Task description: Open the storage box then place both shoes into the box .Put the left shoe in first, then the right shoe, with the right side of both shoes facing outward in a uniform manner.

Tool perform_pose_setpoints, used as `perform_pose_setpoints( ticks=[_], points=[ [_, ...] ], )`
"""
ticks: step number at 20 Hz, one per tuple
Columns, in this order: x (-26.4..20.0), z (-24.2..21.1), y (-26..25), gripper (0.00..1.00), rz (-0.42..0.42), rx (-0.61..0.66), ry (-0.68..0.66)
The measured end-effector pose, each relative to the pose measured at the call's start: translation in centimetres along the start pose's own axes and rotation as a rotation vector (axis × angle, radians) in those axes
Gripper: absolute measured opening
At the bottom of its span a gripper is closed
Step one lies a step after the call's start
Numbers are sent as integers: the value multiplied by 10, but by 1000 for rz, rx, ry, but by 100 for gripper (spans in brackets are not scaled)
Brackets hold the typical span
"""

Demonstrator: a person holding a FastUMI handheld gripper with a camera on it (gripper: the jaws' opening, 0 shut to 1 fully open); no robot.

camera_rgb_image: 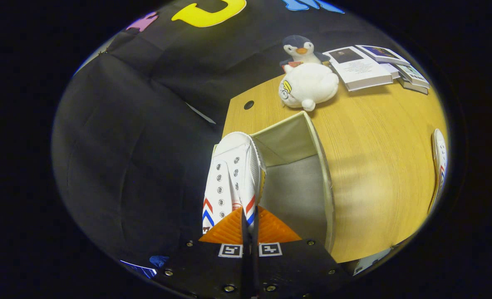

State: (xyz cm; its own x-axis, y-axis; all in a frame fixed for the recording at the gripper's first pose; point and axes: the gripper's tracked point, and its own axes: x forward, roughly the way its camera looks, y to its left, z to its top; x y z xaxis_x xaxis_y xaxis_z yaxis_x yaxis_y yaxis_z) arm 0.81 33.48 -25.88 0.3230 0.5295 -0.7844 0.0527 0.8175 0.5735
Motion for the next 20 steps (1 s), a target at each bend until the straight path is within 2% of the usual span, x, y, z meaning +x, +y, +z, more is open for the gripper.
perform_pose_setpoints(
  ticks=[6,9,10,12,13,16,20],
  points=[
    [21,-2,2,0,-25,9,-5],
    [28,-15,-4,1,-65,-7,44],
    [30,-17,-1,1,-46,-17,48],
    [33,-13,12,26,42,-22,37],
    [25,-10,19,42,78,-38,29],
    [5,3,16,99,64,-156,-30],
    [-28,19,5,98,68,-241,-99]
  ],
)
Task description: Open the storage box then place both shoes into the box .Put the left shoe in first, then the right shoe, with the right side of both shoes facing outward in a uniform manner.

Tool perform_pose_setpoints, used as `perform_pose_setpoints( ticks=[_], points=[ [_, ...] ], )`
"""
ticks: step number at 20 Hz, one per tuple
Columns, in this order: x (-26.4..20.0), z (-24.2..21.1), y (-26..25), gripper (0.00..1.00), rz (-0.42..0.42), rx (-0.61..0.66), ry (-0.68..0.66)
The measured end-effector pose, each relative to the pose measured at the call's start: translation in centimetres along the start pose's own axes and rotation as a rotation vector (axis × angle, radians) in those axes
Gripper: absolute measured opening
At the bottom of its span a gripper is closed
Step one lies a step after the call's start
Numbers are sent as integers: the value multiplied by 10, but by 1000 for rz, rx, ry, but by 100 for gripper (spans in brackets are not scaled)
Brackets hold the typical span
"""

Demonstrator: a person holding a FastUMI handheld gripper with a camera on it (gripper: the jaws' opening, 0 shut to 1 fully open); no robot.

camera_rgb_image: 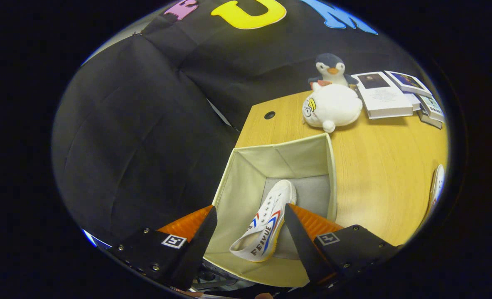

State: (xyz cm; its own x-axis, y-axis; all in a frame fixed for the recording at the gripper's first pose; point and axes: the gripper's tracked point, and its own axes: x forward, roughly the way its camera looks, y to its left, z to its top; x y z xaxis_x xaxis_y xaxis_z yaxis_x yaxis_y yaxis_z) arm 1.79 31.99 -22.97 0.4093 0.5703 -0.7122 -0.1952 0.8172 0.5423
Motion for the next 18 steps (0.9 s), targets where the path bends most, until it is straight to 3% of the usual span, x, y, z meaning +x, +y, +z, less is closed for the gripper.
perform_pose_setpoints(
  ticks=[7,18],
  points=[
    [-67,28,-66,98,-73,-13,-109],
    [-159,29,-186,98,-234,32,-186]
  ],
)
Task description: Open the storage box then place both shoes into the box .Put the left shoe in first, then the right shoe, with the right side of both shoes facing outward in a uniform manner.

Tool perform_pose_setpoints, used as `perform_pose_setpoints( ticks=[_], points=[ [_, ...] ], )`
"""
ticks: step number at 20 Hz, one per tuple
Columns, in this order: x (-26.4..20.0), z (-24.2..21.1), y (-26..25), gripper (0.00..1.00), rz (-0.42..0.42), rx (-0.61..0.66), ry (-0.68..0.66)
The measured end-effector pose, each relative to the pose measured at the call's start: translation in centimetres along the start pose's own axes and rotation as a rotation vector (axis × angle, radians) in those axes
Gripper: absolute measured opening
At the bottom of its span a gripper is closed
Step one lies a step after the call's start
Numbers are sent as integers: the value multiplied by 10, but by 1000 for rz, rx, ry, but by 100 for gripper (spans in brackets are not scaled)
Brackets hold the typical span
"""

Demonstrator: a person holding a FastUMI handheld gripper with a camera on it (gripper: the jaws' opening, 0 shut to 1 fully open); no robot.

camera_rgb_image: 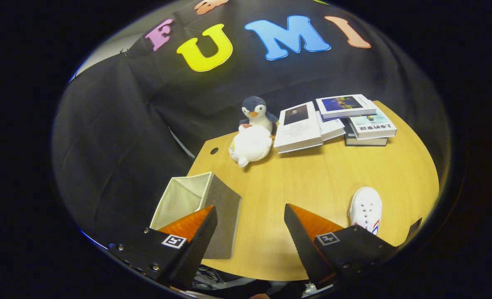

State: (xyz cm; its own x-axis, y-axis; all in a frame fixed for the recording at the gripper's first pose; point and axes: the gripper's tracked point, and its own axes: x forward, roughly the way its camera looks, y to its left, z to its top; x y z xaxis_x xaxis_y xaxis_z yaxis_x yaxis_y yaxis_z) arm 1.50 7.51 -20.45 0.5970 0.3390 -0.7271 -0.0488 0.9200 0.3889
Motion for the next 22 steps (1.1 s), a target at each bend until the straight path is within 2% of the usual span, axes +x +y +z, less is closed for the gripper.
perform_pose_setpoints(
  ticks=[12,22],
  points=[
    [-34,-19,-153,98,-194,22,-5],
    [-22,-65,-233,98,-296,-12,76]
  ],
)
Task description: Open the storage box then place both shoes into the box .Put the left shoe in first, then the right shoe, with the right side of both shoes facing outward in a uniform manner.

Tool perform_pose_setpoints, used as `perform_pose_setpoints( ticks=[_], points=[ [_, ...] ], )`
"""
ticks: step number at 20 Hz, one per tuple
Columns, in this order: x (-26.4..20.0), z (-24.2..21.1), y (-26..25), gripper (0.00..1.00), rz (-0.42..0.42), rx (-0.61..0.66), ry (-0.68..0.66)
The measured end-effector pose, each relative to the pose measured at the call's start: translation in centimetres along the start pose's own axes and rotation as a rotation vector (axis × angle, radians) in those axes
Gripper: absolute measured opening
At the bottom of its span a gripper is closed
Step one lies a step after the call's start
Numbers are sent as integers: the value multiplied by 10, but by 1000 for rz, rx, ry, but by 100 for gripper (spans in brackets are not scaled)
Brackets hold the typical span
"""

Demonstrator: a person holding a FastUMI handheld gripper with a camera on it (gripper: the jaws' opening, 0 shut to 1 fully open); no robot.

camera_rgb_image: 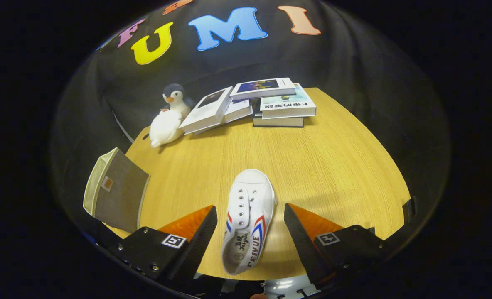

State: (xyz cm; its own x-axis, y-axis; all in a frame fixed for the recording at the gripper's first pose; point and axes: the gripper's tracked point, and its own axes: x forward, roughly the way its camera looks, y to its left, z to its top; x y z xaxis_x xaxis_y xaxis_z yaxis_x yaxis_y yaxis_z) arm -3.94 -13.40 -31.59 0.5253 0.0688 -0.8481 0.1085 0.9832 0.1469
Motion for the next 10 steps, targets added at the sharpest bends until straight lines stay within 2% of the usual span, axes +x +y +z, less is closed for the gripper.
perform_pose_setpoints(
  ticks=[10],
  points=[
    [34,-45,-20,98,-43,-40,144]
  ],
)
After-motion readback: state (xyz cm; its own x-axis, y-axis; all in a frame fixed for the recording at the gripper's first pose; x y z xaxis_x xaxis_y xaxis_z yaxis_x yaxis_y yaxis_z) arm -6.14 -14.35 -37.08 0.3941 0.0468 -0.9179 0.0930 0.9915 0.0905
